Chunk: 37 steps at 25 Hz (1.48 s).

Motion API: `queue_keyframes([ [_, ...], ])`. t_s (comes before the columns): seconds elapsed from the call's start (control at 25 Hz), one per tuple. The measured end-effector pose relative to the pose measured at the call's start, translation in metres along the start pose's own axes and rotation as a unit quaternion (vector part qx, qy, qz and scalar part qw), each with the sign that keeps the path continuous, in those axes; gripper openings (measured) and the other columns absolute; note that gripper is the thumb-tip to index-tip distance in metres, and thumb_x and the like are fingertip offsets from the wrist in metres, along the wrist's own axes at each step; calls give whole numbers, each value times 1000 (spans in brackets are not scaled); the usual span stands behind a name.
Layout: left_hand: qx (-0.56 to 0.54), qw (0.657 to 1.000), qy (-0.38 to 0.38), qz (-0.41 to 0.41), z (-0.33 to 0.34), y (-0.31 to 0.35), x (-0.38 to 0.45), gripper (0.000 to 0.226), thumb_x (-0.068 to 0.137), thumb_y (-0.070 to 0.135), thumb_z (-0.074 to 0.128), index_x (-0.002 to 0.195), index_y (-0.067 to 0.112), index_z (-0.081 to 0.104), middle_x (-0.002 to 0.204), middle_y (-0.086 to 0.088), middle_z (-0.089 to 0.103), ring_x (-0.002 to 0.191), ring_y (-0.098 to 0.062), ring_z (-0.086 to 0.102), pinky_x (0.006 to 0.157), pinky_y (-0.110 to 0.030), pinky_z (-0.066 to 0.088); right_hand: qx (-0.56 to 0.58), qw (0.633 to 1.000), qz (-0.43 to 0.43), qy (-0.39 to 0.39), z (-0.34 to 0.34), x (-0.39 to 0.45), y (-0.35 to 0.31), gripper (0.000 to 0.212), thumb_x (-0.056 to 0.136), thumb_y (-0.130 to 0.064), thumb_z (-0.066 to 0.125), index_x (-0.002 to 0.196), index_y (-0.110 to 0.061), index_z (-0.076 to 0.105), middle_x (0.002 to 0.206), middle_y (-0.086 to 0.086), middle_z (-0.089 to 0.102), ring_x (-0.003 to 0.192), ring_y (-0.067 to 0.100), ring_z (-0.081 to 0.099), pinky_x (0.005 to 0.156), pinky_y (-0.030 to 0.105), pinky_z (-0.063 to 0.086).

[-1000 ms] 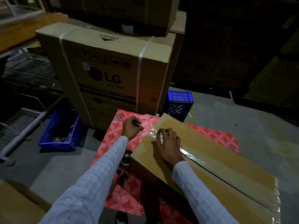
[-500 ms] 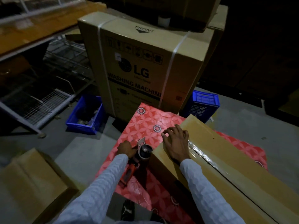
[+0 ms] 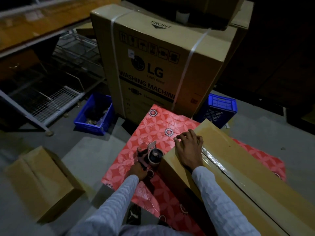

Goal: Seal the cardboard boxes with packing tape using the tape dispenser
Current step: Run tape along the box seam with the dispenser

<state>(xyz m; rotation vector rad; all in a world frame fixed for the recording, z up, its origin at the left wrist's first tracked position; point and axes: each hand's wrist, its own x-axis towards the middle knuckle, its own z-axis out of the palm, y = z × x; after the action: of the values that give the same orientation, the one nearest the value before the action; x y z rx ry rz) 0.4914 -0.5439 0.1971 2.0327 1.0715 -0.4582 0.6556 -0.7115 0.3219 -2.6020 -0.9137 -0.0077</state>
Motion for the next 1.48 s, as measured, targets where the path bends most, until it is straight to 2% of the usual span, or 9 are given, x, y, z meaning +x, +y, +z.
queue_keyframes([
  [0.28, 30, 995, 89, -37, -28, 25, -22, 40, 91, 39, 55, 118, 14, 67, 122, -17, 69, 110, -37, 66, 83, -36, 49, -8, 1000, -8, -6, 0, -1, 1, 50, 104, -57, 27, 112, -28, 68, 125, -5, 59, 144, 21, 31, 115, 51, 18],
  [0.44, -59, 992, 104, -29, -46, 36, -18, 56, 79, 51, 49, 112, 11, 71, 115, -21, 71, 104, -40, 68, 80, -36, 50, -8, 1000, -11, -5, -3, -2, 0, 54, 104, -58, 24, 113, -27, 68, 126, -4, 59, 145, 21, 29, 117, 52, 16],
  [0.52, -172, 981, 88, -32, -57, 48, -15, 44, 78, 45, 53, 98, 11, 72, 94, -20, 73, 78, -35, 70, 64, -33, 48, -4, 1000, -12, -1, -3, -3, 0, 53, 104, -57, 25, 113, -27, 68, 127, -5, 59, 146, 20, 28, 118, 51, 15],
  [0.6, -342, 938, 48, -27, -70, 67, -15, 20, 71, 34, 56, 69, 14, 57, 59, -8, 56, 41, -22, 46, 45, -24, 32, -2, 1000, -11, 0, -2, -4, -1, 51, 105, -57, 26, 113, -28, 67, 127, -6, 59, 146, 20, 28, 118, 52, 16],
  [0.84, -581, 796, -153, 69, -119, 124, -24, 22, 90, 11, 65, 74, 18, 51, 50, 6, 28, 35, -7, 24, 38, -17, 21, 137, 990, -9, 39, -8, -6, 0, 23, 107, -50, 44, 114, -37, 62, 117, -17, 58, 125, 10, 51, 112, 43, 22],
  [1.0, -599, 728, -300, 145, -134, 151, -30, 41, 83, 29, 80, 64, 21, 45, 43, 7, 28, 30, -4, 25, 32, -17, 26, 434, 889, 120, 79, -47, 18, -7, 12, 104, -26, 59, 109, -25, 70, 108, -8, 71, 95, 7, 66, 83, 32, 51],
  [1.16, -580, 697, -387, 168, -123, 173, -42, 51, 71, 29, 93, 65, 18, 44, 42, 6, 30, 28, -5, 28, 31, -16, 28, 611, 755, 236, -8, -102, 59, -19, 27, 105, -31, 56, 118, -11, 68, 106, 16, 74, 85, 28, 70, 65, 30, 52],
  [1.36, -528, 731, -386, 196, -106, 195, -51, 49, 68, 30, 94, 60, 19, 47, 42, 6, 30, 29, -6, 28, 34, -15, 24, 698, 657, 284, -11, -123, 76, -16, 25, 98, -34, 67, 101, -9, 65, 65, 0, 67, 64, 15, 63, 59, 29, 48],
  [1.48, -514, 740, -381, 206, -110, 200, -53, 52, 69, 31, 93, 56, 18, 44, 42, 6, 29, 29, -6, 27, 35, -16, 23, 713, 627, 314, 21, -125, 71, -6, 6, 99, -10, 62, 100, -6, 65, 87, 10, 73, 82, 21, 68, 66, 28, 56],
])
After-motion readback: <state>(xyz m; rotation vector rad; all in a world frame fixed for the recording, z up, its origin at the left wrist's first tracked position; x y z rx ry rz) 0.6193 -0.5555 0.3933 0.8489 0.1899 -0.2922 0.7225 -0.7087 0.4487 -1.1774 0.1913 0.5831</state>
